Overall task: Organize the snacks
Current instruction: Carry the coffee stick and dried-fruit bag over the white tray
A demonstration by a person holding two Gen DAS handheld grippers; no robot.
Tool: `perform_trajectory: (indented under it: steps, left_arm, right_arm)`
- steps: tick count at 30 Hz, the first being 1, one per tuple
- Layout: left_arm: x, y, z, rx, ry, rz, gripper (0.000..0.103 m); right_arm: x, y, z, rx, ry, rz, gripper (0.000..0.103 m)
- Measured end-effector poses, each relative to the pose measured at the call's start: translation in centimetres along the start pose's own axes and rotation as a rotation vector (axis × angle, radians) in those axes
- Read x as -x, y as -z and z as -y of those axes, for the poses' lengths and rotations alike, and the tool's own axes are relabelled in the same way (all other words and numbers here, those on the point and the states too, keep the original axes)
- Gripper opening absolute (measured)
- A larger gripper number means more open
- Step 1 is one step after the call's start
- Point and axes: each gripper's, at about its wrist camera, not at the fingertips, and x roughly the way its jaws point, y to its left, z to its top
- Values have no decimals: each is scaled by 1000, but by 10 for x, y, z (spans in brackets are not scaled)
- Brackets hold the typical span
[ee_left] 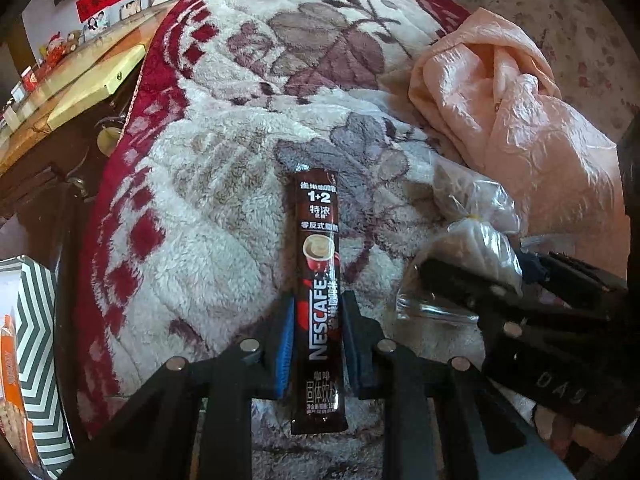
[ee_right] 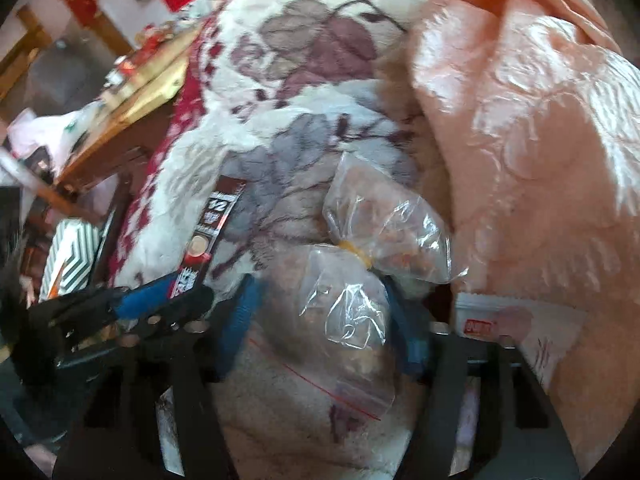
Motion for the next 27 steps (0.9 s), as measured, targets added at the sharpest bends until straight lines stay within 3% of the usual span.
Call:
perform_trajectory:
  steps: [5, 11, 19, 27]
  left_arm:
    - [9, 7, -3, 30, 3, 13, 21]
    - [26, 23, -6, 60, 20, 25, 21]
    - [66, 49, -15, 105, 55, 69, 21]
    - [103, 75, -35, 142, 15, 111, 21]
  right_arm:
    - [16, 14, 2, 39, -34, 0, 33]
    - [37, 38, -13, 126, -31, 0, 32]
    - [81, 55, -37, 204, -50, 70, 32]
    - [98, 68, -61, 244, -67, 82, 32]
